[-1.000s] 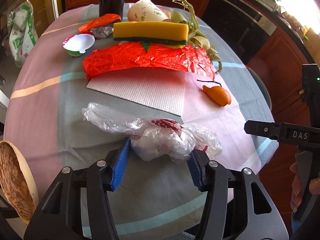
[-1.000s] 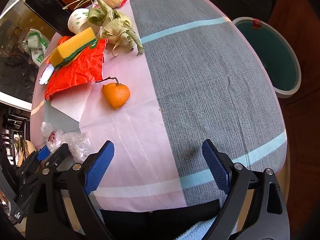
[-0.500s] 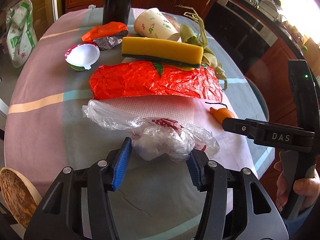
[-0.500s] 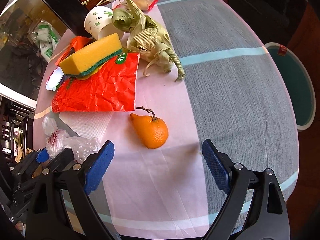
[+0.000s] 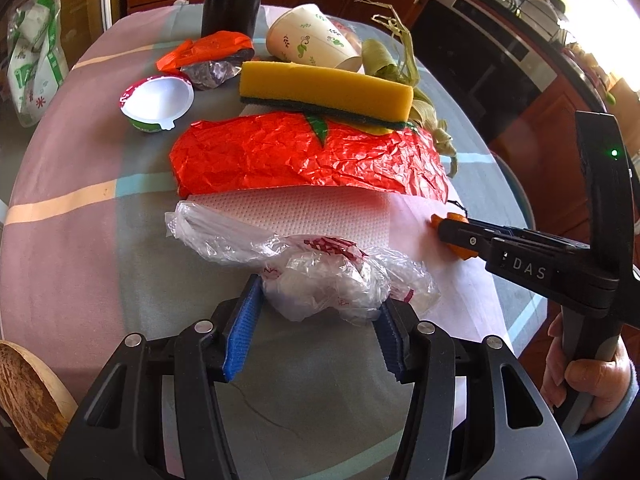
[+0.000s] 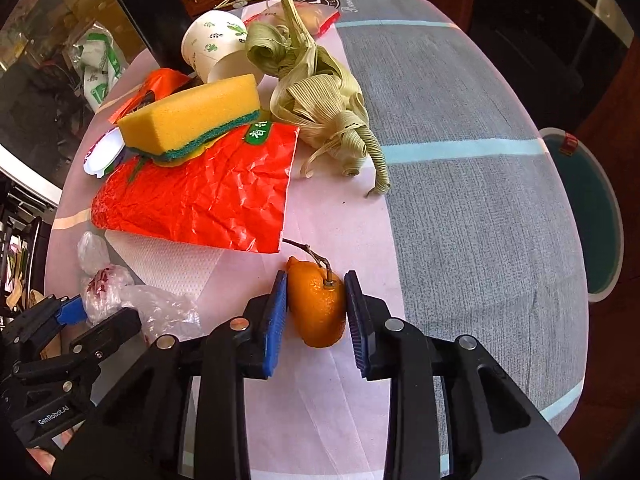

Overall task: Collect trash
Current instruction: 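Grasp the plastic bag with the left tool while the right tool grasps the orange, then carry bag and orange over the bin and open both tools to drop them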

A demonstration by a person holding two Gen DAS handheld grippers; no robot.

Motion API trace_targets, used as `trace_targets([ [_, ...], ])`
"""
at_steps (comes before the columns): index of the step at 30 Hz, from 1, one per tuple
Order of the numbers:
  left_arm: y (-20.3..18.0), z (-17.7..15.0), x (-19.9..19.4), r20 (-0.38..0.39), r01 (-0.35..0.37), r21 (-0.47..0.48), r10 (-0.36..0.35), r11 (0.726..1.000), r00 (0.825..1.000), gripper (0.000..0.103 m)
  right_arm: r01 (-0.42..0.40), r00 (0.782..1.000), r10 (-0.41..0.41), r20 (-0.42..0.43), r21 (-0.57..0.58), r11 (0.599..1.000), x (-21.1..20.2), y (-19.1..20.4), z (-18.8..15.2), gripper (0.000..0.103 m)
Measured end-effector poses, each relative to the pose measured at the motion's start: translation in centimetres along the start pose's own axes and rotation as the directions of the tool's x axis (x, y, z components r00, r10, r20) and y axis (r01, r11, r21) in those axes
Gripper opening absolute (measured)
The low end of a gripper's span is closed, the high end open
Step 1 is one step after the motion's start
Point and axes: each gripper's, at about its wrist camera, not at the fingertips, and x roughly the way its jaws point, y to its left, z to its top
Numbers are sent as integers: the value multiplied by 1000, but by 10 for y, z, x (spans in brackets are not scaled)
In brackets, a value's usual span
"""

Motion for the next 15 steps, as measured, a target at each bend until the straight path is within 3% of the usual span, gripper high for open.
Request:
trace_targets([
  [7, -21, 1, -4, 5, 3, 37, -4, 999, 1000, 54, -45, 999, 45, 20, 47, 998, -24, -19, -11, 26],
  [15, -60, 6, -12, 32, -2, 114, -1, 993, 1000, 55, -43, 994, 33, 100, 105, 994, -65, -53, -14, 26],
])
